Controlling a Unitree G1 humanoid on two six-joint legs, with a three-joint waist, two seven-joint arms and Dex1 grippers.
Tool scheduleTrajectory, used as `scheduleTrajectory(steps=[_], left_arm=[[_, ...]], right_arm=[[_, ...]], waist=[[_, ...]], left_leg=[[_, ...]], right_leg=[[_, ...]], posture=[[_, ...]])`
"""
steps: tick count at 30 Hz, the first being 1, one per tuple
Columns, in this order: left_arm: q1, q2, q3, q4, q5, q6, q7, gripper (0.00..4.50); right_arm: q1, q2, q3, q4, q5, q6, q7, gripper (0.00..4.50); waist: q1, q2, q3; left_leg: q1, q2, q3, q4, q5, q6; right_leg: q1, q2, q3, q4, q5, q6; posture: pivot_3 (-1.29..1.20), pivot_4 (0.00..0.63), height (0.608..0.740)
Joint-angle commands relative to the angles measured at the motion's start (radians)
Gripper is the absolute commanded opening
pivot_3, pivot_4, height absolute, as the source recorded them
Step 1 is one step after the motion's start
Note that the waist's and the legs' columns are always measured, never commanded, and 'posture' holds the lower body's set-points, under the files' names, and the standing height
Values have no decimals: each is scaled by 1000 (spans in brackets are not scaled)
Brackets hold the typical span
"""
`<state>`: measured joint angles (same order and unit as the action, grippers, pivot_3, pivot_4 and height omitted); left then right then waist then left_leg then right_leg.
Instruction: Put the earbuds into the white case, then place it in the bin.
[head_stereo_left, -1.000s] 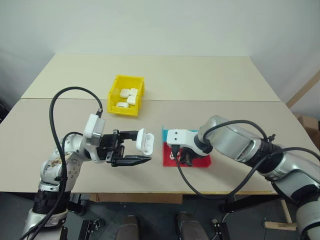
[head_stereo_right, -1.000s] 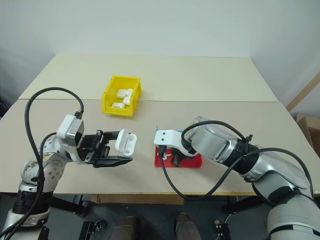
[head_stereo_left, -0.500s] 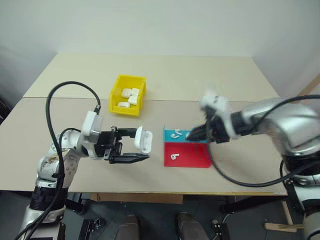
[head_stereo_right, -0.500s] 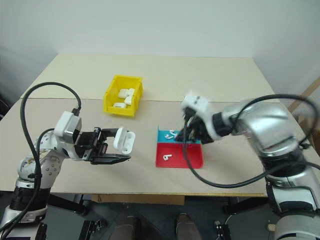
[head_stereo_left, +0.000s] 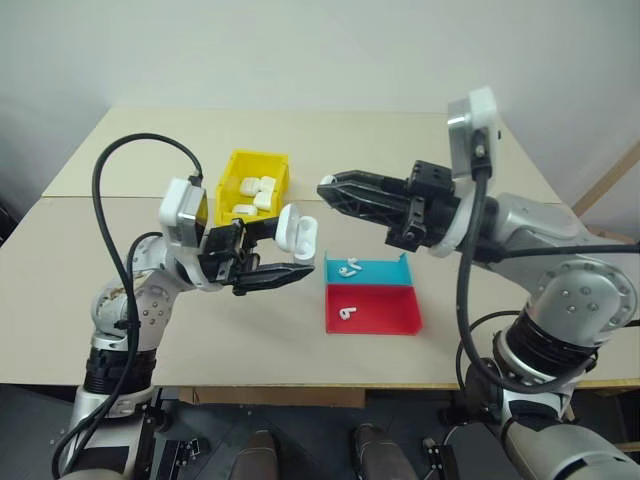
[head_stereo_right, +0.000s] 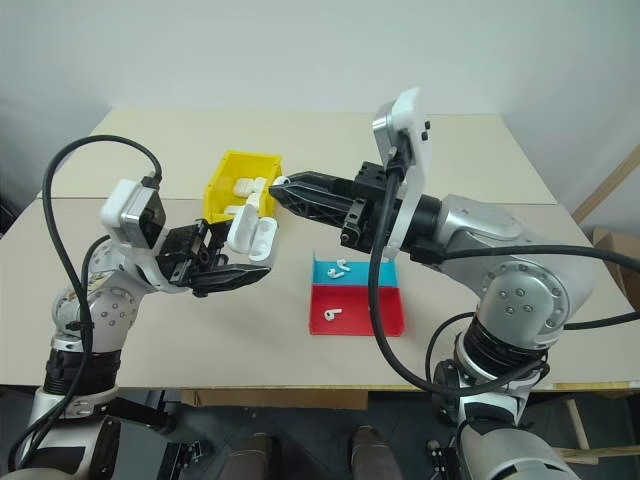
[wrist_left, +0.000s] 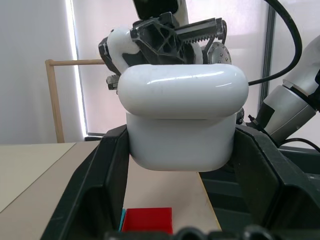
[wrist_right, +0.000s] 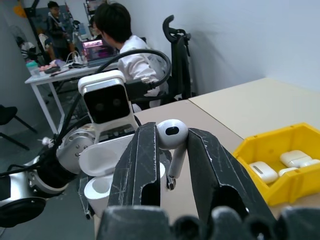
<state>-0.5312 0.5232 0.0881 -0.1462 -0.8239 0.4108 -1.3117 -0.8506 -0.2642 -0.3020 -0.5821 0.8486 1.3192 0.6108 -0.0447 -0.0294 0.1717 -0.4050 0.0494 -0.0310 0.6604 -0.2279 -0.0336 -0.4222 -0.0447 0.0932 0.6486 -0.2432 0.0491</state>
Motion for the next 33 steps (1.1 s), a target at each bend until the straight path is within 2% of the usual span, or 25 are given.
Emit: scheduleTrajectory(steps=[1, 8, 20, 33], left_arm=[[-27, 3, 5, -16, -8, 8, 9, 2763], [-42, -17, -5, -21, -11, 16, 32, 2763], [-44, -20, -12, 7, 3, -5, 6, 2763], [-38, -22, -6, 21, 11, -15, -16, 2763]], right_arm=[[-2, -3, 15, -32, 65, -24, -45, 624], [32, -15, 87, -33, 90, -83, -89, 624], [95, -78, 127, -35, 145, -167, -115, 624], [155, -102, 253, -42, 46, -340, -131, 624]], waist=[[-1, 0, 0], [-1, 0, 0], [-1, 0, 0], [-1, 0, 0]], left_leg=[[0, 0, 0, 0, 0, 0], [0, 0, 0, 0, 0, 0], [0, 0, 0, 0, 0, 0], [0, 0, 0, 0, 0, 0]], right_leg=[[0, 0, 0, 0, 0, 0], [0, 0, 0, 0, 0, 0], [0, 0, 0, -1, 0, 0], [0, 0, 0, -1, 0, 0]], posture=[[0, 150, 740], [0, 150, 740], [0, 150, 740], [0, 150, 740]])
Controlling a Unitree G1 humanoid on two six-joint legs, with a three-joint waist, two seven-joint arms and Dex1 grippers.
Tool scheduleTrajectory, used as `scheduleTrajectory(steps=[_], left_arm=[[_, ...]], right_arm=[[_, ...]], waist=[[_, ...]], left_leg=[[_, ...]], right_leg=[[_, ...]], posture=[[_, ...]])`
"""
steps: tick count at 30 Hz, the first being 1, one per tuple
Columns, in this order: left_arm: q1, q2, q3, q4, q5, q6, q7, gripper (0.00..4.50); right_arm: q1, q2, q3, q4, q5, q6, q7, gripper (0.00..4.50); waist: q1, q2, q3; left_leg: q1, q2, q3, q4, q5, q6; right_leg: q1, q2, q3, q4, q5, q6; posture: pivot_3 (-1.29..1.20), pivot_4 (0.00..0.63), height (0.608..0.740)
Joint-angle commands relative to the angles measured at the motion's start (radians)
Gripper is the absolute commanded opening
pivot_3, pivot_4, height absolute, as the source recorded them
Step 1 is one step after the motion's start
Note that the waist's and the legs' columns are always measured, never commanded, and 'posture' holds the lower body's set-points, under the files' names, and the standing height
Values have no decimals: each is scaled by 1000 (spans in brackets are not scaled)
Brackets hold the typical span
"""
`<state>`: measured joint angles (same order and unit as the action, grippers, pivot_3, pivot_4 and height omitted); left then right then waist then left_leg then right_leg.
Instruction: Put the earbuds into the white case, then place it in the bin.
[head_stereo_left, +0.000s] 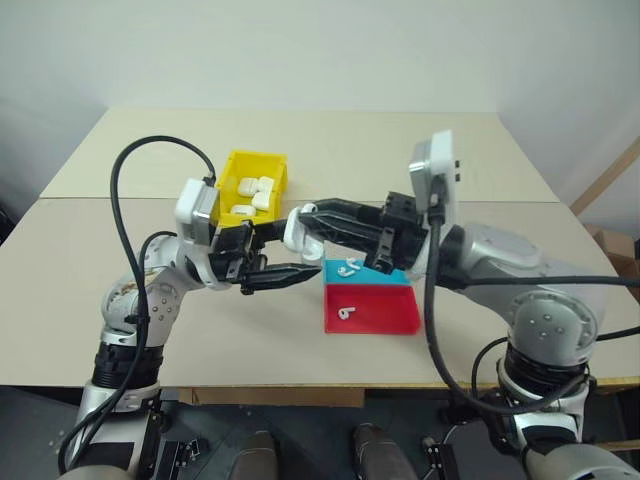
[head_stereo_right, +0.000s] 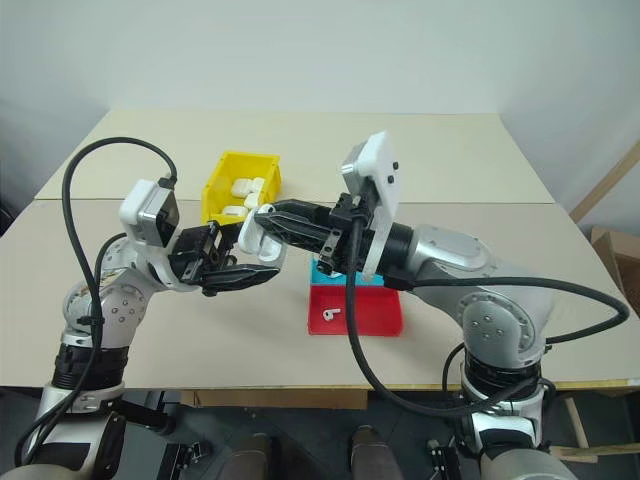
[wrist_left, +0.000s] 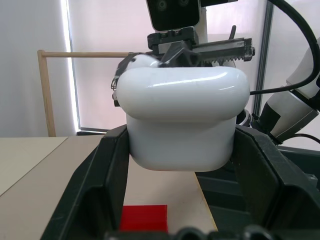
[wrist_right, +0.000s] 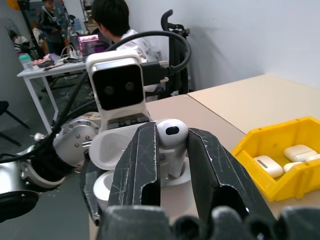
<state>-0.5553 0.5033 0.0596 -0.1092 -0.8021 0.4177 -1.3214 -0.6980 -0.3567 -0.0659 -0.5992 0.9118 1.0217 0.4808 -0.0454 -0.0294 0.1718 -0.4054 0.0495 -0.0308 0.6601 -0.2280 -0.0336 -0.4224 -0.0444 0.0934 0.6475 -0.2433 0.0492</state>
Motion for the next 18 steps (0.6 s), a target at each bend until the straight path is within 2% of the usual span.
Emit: scheduleTrajectory(steps=[1, 7, 8, 14, 18], left_arm=[[-14, -3, 23, -14, -10, -23, -8, 2763], [-23, -6, 24, 2, 0, -34, -11, 2763], [-25, -7, 26, 4, 2, -36, -10, 2763], [-34, -16, 30, 15, 15, -48, -2, 2763], [-36, -22, 31, 13, 17, -54, 14, 2763]], right_arm=[[4, -9, 23, -25, -23, -52, -4, 624], [24, -42, 45, -33, -33, -77, 15, 624], [28, -51, 44, -35, -26, -78, 22, 1384], [19, -94, 38, -26, -2, -84, 54, 3325], [-7, -109, 14, -3, 15, -86, 63, 3325]], waist=[[0, 0, 0], [0, 0, 0], [0, 0, 0], [1, 0, 0], [1, 0, 0]], left_leg=[[0, 0, 0, 0, 0, 0], [0, 0, 0, 0, 0, 0], [0, 0, 0, 0, 0, 0], [0, 0, 0, 0, 0, 0], [0, 0, 0, 0, 0, 0]], right_leg=[[0, 0, 0, 0, 0, 0], [0, 0, 0, 0, 0, 0], [0, 0, 0, 0, 0, 0], [0, 0, 0, 0, 0, 0], [0, 0, 0, 0, 0, 0]], posture=[[0, 150, 740], [0, 150, 740], [0, 150, 740], [0, 150, 740], [0, 150, 740]])
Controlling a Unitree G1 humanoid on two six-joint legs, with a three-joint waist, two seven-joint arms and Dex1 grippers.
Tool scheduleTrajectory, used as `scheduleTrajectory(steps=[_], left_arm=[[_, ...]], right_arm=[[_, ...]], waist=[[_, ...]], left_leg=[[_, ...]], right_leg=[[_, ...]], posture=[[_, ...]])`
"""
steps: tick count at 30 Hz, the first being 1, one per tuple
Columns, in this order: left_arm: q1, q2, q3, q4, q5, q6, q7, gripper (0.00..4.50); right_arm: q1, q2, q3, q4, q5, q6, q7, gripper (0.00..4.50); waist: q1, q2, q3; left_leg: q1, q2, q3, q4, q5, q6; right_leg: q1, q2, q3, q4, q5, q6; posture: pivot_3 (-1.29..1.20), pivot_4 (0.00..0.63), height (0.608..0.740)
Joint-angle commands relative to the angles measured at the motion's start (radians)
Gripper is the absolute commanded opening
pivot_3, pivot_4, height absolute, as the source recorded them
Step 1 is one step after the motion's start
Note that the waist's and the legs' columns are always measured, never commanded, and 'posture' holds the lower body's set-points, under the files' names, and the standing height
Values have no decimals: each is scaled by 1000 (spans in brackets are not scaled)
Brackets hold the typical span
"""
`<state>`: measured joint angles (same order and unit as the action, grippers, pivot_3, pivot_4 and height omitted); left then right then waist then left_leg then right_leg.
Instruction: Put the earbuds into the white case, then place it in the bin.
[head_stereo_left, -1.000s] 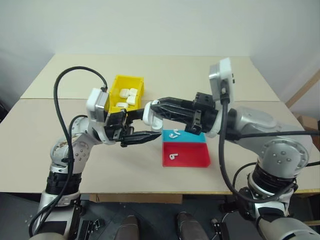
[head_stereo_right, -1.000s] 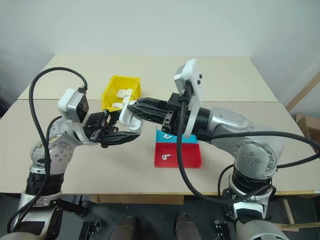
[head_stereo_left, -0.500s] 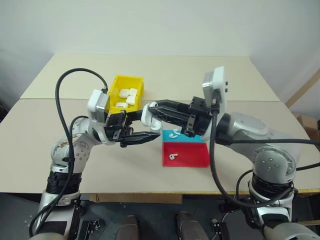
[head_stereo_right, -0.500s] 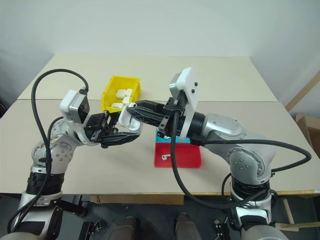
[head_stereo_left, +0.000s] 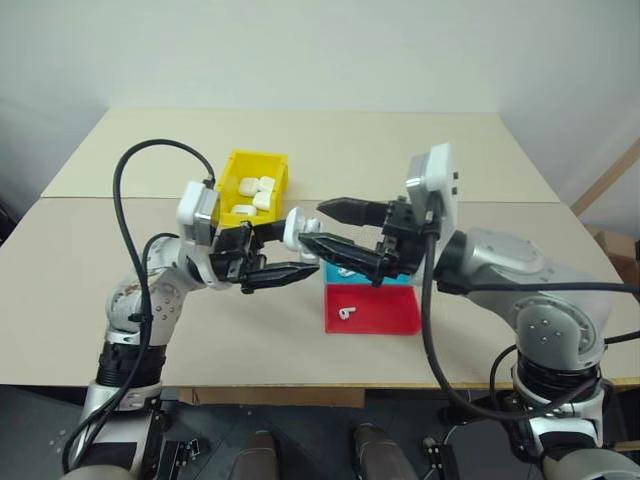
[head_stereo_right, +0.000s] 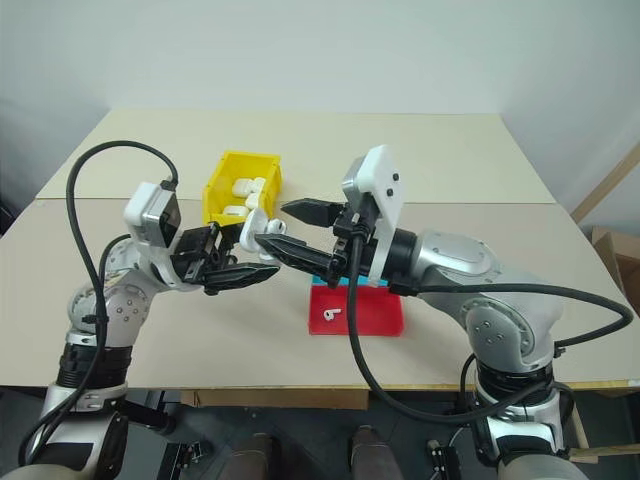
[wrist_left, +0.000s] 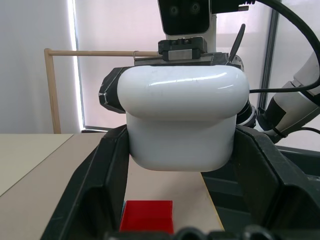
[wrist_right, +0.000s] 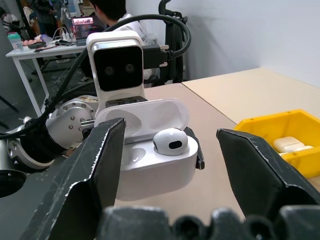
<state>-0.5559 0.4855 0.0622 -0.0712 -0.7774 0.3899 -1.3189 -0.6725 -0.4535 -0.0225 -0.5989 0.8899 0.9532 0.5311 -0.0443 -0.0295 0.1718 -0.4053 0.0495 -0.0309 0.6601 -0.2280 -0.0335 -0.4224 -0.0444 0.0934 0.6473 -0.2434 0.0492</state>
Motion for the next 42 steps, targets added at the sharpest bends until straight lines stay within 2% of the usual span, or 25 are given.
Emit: scheduleTrajectory(steps=[1, 4, 6, 9, 11, 13, 16, 18, 24, 30, 42], left_arm=[[-34, -3, 29, -28, -3, -31, 17, 2763], [-25, 13, 40, -40, -6, -32, 22, 2763], [-20, 32, 53, -44, -4, -35, 21, 2763], [-7, 55, 70, -57, -12, -33, 18, 2763], [8, 57, 73, -73, -15, -33, 22, 2763], [24, 53, 73, -93, -13, -33, 29, 2763], [45, 47, 75, -122, -18, -31, 42, 2763], [53, 48, 79, -132, -19, -31, 50, 2763], [73, 59, 88, -142, -20, -31, 52, 2763], [64, 64, 85, -129, -17, -33, 45, 2763], [87, 75, 93, -162, -12, -38, 61, 2763]], right_arm=[[-43, -20, -48, 8, 47, -22, 21, 3325], [-99, -80, -116, 99, 74, -18, 63, 3325], [-144, -185, -93, 202, 15, -32, 168, 3325], [-235, -342, 105, 383, -187, -121, 393, 3325], [-319, -374, 267, 518, -334, -195, 521, 3325], [-405, -352, 414, 654, -478, -270, 614, 3163], [-506, -267, 573, 831, -647, -347, 696, 2437], [-550, -201, 632, 934, -732, -371, 706, 2437], [-569, -68, 668, 1068, -859, -453, 734, 2437], [-555, -21, 694, 1115, -955, -559, 792, 2437], [-568, 74, 688, 1321, -1103, -736, 777, 2437]], waist=[[0, 0, 0], [0, 0, 0], [1, 0, 0], [1, 0, 0], [-6, 0, 0], [-17, 0, 0], [-26, 0, 0], [-26, 0, 1], [-15, 1, 1], [-15, 1, 1], [-23, 1, 1]], left_leg=[[0, 0, 0, 0, 0, 0], [0, 0, 0, 0, 0, 0], [0, 0, 0, 0, 0, 0], [0, 0, 0, 0, 0, 0], [1, 0, 1, -1, 0, 0], [2, 0, 2, -1, 0, 0], [0, 0, 2, -1, 0, 0], [0, 0, 2, -1, 0, 0], [-1, 0, 1, -1, 0, 0], [0, 0, 1, -1, 0, 0], [0, 0, 1, -1, 0, 0]], right_leg=[[0, 0, 0, 0, 0, 0], [0, 0, 0, 0, 0, 0], [1, 0, 0, 0, 0, 0], [0, 0, 0, -1, 0, 0], [0, 0, 0, -2, 0, 0], [0, 0, 2, -1, 0, 0], [-1, 1, 1, -1, 0, 0], [-2, 1, 2, 0, 0, 0], [-2, -1, 1, -1, 0, 0], [-2, 0, 0, 0, 0, 0], [-2, 0, 1, 1, 0, -1]], posture=[[0, 150, 740], [0, 150, 740], [0, 150, 740], [0, 150, 740], [0, 150, 740], [0, 150, 740], [0, 150, 740], [0, 150, 740], [0, 150, 740], [0, 150, 740], [0, 150, 740]])
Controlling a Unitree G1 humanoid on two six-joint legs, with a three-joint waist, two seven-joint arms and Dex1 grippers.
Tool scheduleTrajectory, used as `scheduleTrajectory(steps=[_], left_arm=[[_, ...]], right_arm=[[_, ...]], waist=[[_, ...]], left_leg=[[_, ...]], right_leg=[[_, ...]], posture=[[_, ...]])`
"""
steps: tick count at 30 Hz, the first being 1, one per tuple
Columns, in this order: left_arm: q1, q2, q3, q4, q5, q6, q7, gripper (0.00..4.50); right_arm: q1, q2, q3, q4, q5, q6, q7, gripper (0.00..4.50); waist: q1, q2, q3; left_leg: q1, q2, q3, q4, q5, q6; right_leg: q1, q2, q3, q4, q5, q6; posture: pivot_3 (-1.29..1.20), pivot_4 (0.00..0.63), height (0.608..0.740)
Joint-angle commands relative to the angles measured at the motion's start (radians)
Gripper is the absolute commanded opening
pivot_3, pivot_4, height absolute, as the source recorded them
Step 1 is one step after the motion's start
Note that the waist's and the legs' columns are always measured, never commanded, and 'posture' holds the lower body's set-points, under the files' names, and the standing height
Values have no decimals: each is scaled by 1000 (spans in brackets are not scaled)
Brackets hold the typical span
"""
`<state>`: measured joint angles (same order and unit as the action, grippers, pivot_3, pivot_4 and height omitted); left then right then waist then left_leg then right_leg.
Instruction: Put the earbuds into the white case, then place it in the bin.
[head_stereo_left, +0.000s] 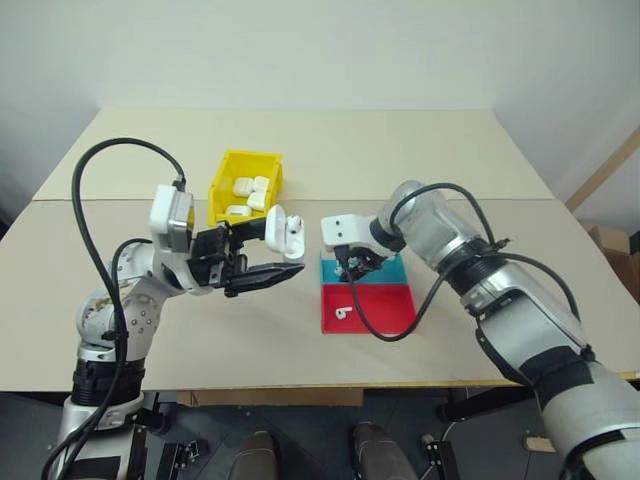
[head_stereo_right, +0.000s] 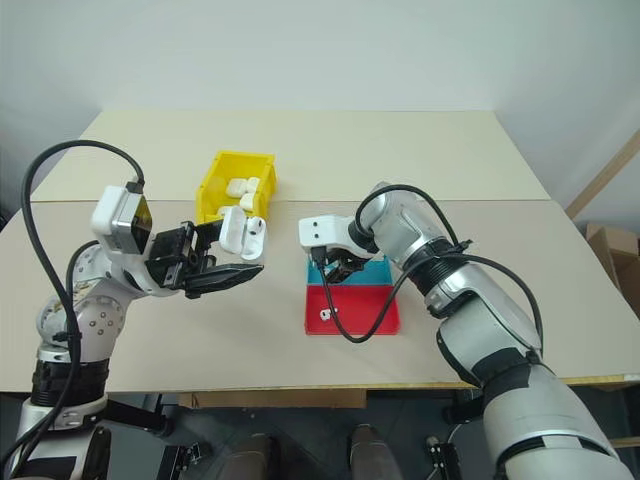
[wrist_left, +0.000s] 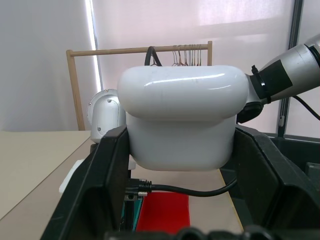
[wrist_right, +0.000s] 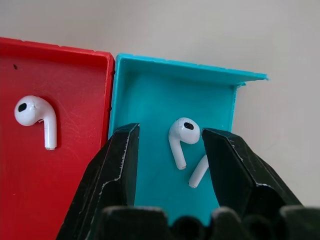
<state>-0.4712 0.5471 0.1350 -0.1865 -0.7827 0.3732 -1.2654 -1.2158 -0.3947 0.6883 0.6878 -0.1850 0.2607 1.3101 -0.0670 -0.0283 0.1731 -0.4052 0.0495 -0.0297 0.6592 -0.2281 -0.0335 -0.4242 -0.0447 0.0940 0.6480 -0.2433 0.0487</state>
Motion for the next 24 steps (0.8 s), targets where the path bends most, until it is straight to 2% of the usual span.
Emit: scheduleTrajectory(steps=[1, 10, 13, 16, 17, 20, 24], left_arm=[[4, 15, 21, -49, -7, -21, 9, 2763], [13, 25, 25, -64, -9, -19, 25, 2763], [17, 27, 26, -70, -12, -19, 32, 2763], [25, 28, 27, -80, -14, -17, 37, 2763], [26, 28, 27, -82, -14, -16, 38, 2763], [19, 26, 24, -77, -16, -15, 37, 2763], [4, 26, 21, -60, -25, -7, 27, 2763]], right_arm=[[-26, 21, -24, 48, -36, -52, -3, 2437], [-34, 59, -31, 151, -107, -128, -14, 2437], [-35, 66, -38, 168, -121, -136, -2, 1837], [-31, 71, -45, 167, -135, -132, 3, 793], [-30, 73, -48, 167, -138, -130, 4, 656], [-24, 77, -69, 156, -135, -100, -6, 656], [-10, 49, -164, 80, -67, 16, 15, 656]], waist=[[-1, 0, 0], [-2, 0, 0], [-2, 0, 0], [-2, 0, 0], [-2, 0, 0], [-2, 0, 0], [-1, 0, 0]], left_leg=[[0, 0, 0, 0, 0, 0], [2, 0, 0, 0, 0, 0], [2, 0, 0, 0, 0, 0], [2, 0, 0, 0, 0, 0], [2, 0, 0, 0, 0, 0], [3, 0, 0, 0, 0, 0], [2, 0, 0, 0, 0, 0]], right_leg=[[0, 0, 0, 0, 0, 0], [1, 0, 0, 1, 0, 0], [2, 0, 0, 1, 0, 0], [2, 0, 0, 1, 0, 0], [2, 0, 0, 1, 0, 0], [2, 0, 0, 1, 0, 0], [2, 0, 0, 1, 0, 0]], posture=[[0, 150, 740], [0, 150, 740], [0, 150, 740], [0, 150, 740], [0, 150, 740], [0, 150, 740], [0, 150, 740]])
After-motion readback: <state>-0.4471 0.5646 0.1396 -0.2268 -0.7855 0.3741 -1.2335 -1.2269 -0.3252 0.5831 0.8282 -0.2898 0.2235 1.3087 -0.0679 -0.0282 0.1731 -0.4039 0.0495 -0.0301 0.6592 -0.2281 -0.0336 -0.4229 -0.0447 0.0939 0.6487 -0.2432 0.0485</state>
